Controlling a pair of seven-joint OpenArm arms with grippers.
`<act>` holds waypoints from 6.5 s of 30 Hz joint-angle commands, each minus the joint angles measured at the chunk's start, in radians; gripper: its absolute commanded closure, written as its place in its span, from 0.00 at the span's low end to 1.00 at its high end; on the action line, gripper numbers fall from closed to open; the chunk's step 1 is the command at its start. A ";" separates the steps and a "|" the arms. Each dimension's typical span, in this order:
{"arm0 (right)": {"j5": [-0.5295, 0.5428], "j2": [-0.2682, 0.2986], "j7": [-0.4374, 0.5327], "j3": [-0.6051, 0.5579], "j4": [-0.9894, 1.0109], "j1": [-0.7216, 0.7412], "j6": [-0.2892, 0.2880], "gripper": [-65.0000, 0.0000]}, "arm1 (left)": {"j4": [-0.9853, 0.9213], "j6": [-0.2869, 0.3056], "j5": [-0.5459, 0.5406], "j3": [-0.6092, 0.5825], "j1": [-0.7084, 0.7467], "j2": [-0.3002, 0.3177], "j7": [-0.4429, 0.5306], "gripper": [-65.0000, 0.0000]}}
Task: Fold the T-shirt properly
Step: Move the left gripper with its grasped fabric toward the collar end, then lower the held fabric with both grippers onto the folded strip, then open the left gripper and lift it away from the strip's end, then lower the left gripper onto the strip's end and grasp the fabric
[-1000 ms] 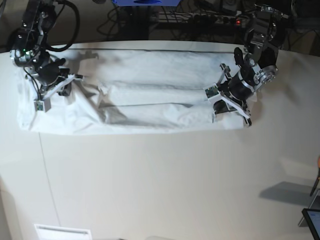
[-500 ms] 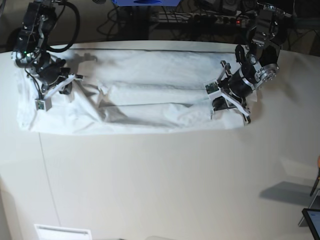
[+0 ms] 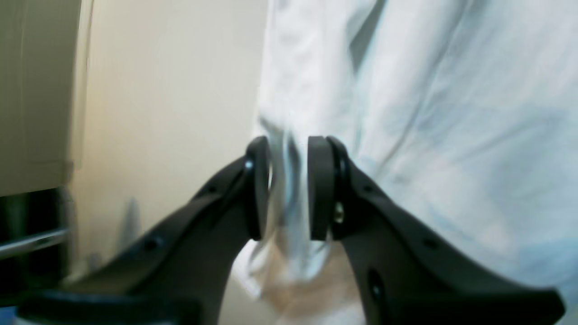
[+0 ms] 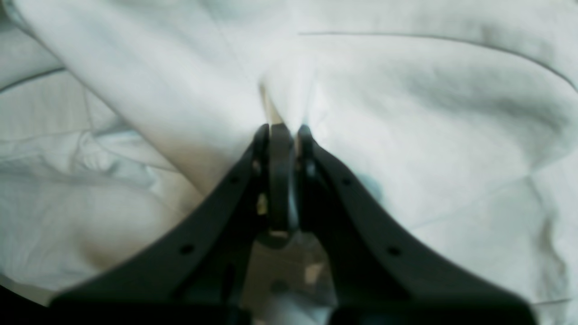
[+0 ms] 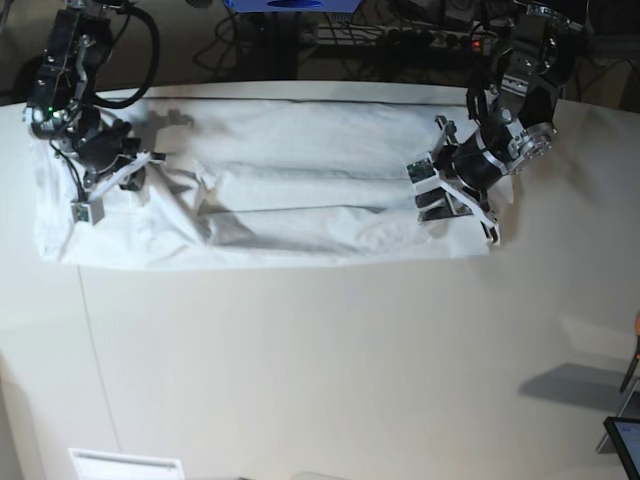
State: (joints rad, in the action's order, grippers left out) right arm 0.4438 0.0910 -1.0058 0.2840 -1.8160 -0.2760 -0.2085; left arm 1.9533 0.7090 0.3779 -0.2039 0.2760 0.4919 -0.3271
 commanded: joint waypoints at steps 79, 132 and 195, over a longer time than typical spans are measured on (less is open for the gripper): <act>-0.081 0.049 -0.121 0.013 -0.129 0.019 0.053 1.00 | -0.239 -0.011 0.042 0.011 -0.159 -0.108 -0.347 0.78; -0.280 -0.063 0.589 -0.072 -0.129 -0.159 -0.355 0.98 | -0.299 -0.011 -0.474 0.541 -0.191 -0.301 0.059 1.00; -0.544 -0.158 0.651 -0.053 0.155 -0.007 -0.173 0.98 | -0.690 -0.011 -1.316 0.732 -0.306 0.058 -0.584 0.41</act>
State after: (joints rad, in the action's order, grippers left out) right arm -0.0967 -0.0696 -0.3477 0.2291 -1.6508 -0.2855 -0.3836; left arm 1.2469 0.6914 -0.9161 0.5236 -0.0147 0.5232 -0.9268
